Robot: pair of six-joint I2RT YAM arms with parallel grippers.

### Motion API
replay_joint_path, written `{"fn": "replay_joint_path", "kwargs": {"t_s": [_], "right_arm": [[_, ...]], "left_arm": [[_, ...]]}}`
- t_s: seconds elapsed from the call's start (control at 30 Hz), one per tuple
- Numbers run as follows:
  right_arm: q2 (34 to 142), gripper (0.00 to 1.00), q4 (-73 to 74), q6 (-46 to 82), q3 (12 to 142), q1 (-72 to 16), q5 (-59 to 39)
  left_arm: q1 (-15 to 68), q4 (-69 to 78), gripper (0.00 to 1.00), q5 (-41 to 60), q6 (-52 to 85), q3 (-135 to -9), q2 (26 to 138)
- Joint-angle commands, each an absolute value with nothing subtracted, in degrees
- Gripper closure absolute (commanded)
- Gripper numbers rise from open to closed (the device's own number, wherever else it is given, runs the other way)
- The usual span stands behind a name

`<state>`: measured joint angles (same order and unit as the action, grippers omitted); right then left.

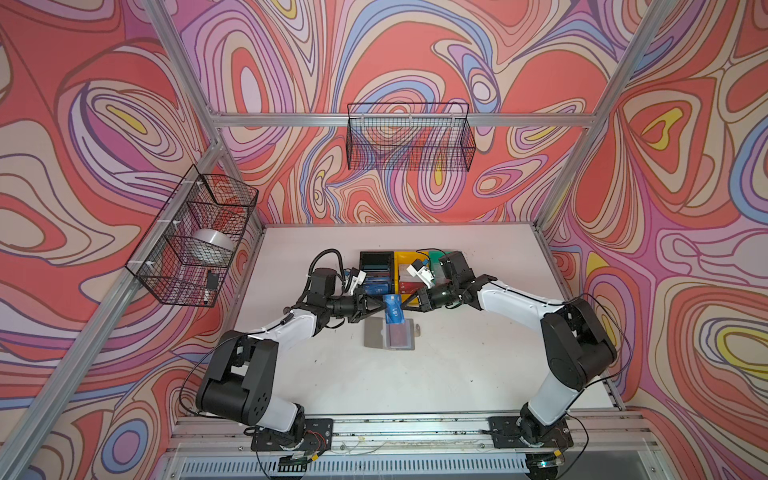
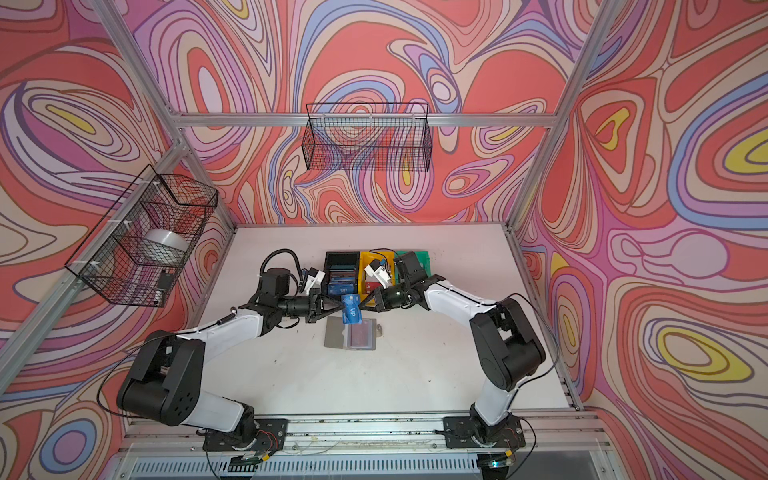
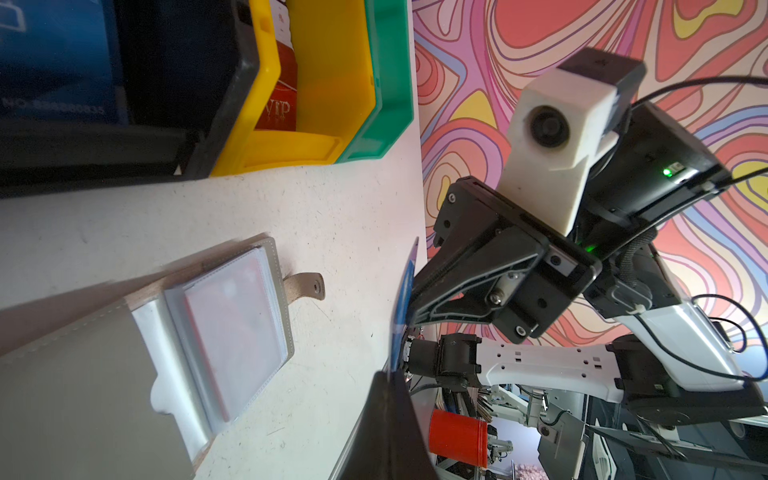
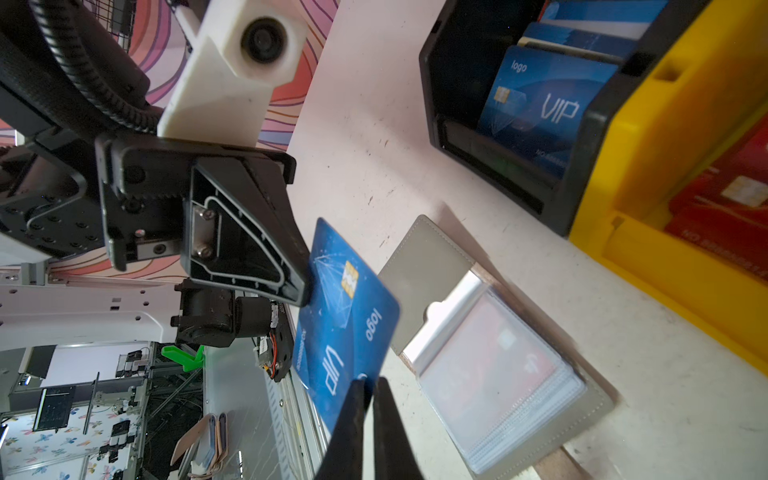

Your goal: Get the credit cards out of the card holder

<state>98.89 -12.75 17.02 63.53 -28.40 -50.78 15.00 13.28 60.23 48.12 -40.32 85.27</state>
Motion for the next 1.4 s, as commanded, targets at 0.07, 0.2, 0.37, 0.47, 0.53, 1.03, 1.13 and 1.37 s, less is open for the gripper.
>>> {"fn": "replay_joint_path", "kwargs": {"t_s": [0.07,0.2,0.37,0.47,0.53,1.03,1.13,1.37], "right_arm": [[98.26,0.89,-8.62,16.83,63.37,-29.62,-56.8],[98.35,0.77,-9.58,16.49,63.43,-29.62,-55.86],[98.44,0.66,-10.79,15.99,63.59,-29.4,-54.59],[98.61,0.64,-10.77,15.8,63.55,-29.3,-54.58],[98.75,0.63,-10.9,15.56,63.46,-29.21,-54.54],[99.23,0.64,-9.55,15.96,62.43,-27.98,-55.32],[99.14,0.65,-9.27,16.0,62.5,-27.95,-55.59],[99.8,0.7,-9.15,16.15,63.28,-28.0,-56.4]], "left_arm": [[15.39,17.39,1.0,60.9,49.72,-39.47,86.52],[15.46,21.07,1.0,61.69,52.16,-38.7,86.78],[15.39,24.74,1.0,62.17,54.24,-37.91,86.83],[15.46,27.51,1.0,62.72,55.83,-37.38,87.07],[15.41,30.09,1.0,62.9,57.55,-36.77,87.19],[15.41,32.44,1.0,63.17,59.26,-36.39,88.07],[15.46,31.29,1.0,63.01,58.59,-36.46,88.5],[15.46,30.31,1.0,63.0,57.87,-36.64,88.45]]}}
